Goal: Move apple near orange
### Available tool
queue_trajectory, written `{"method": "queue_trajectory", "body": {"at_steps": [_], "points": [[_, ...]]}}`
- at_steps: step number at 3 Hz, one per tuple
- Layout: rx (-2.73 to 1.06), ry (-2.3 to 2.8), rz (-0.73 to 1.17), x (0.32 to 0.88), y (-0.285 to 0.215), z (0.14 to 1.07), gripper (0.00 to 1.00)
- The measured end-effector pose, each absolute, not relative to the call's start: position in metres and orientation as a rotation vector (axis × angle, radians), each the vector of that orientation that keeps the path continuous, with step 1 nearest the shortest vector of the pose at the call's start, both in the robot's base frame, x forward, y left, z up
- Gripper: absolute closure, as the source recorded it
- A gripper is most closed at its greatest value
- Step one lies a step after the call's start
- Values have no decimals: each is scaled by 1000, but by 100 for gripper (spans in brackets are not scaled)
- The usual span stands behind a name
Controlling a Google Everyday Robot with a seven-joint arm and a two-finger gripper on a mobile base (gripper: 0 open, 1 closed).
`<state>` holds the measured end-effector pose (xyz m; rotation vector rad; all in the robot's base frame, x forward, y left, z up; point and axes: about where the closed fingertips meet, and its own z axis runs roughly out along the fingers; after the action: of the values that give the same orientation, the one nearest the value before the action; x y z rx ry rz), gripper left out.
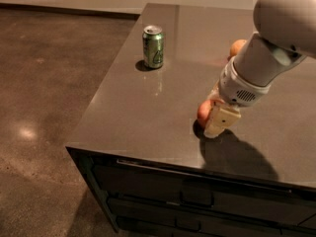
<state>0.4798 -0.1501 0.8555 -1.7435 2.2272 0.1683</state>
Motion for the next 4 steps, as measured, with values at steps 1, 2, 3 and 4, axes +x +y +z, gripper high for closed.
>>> {"method": "queue_trajectory", "body": {"at_steps": [1,2,3,4], "points": [[-1723,2264,199,483,-154,864,61],[-1591,2347,178,517,-171,885,92],[-1455,2430,135,551,-191,895,100],[-1228,2544,60,596,-226,891,100]]}}
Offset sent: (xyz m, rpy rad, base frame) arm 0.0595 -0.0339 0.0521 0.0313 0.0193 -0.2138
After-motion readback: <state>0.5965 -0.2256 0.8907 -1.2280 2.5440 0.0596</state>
